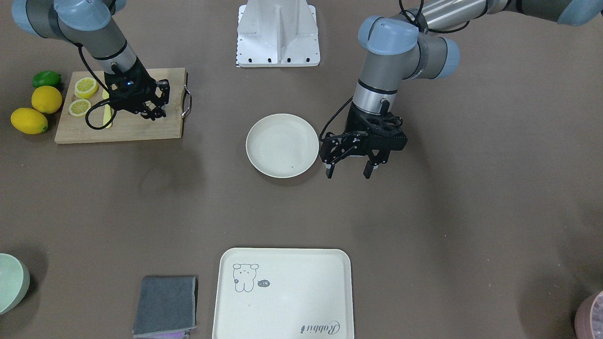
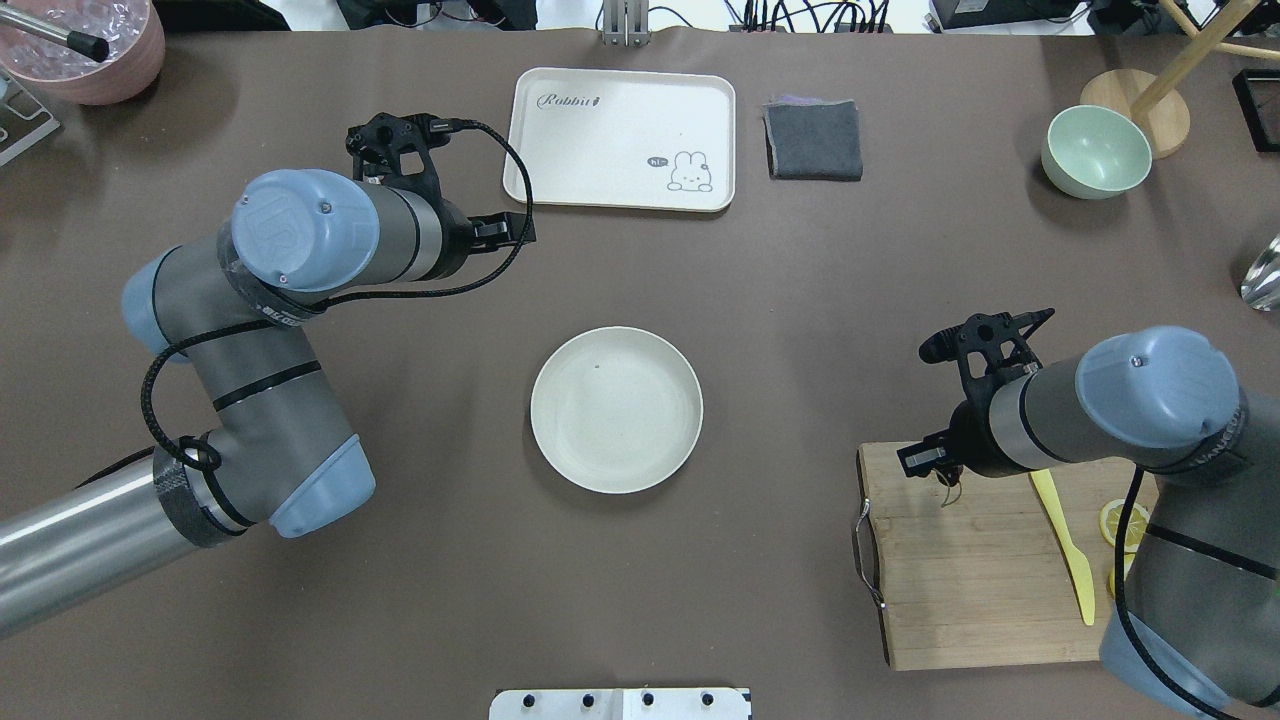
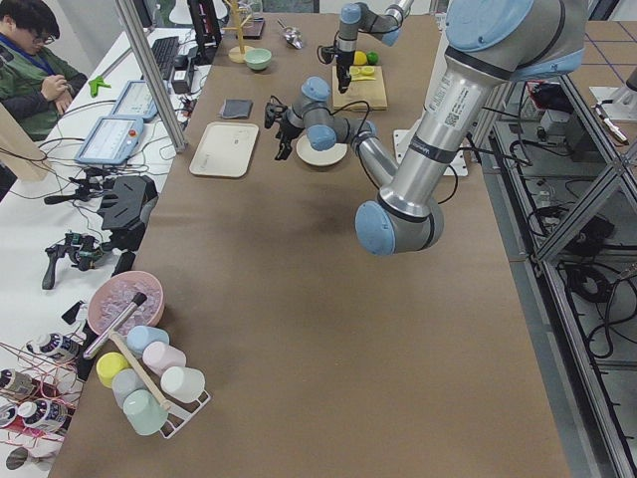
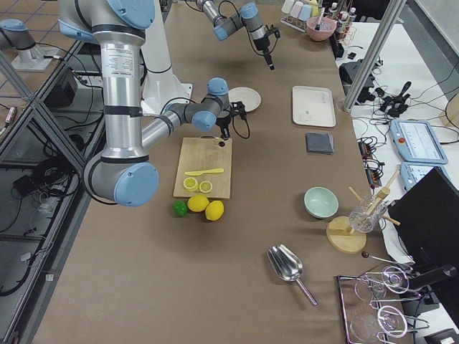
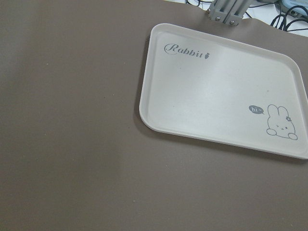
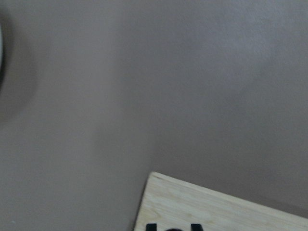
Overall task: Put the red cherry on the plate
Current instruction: 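Lower the right gripper over the two dark red cherries and grasp them, then carry the cherries with the right gripper over the white plate while the left arm retracts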
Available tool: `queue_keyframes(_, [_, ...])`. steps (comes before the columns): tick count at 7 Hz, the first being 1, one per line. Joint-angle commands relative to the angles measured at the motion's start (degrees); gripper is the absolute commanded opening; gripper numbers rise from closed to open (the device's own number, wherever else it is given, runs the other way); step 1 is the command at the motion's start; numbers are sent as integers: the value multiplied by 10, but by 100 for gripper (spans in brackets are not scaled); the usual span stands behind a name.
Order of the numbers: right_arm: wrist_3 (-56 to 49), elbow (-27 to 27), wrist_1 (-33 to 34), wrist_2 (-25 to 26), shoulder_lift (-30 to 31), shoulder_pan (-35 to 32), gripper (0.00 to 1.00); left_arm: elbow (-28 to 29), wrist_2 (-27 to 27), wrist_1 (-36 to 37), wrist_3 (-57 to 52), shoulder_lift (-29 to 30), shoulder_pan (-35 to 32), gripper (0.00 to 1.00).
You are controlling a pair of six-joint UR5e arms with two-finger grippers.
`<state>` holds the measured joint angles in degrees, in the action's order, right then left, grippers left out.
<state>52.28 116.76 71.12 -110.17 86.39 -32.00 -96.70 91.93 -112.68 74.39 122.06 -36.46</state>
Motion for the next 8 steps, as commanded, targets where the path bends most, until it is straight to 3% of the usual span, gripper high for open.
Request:
queue_keyframes(1, [2,-11,127,-13,-140,-25,0,2,1,-13,0,-2,-17,98])
queue_keyframes(2, [18,-43,173,-10,-222,-27,0,7,0,-16,-1,-2,-27,98])
queue_keyframes(4, [61,-134,174,11,-336,-17,0,24,5,-65,-1,-28,-60,98])
queue_keyframes(6, [63,-201,172,38,-380,0,0,55,6,-90,-82,-44,-79,98])
queue_keyframes(8, [72,-274,76,86,-383,44,0,63,8,-89,-98,-52,-103,98])
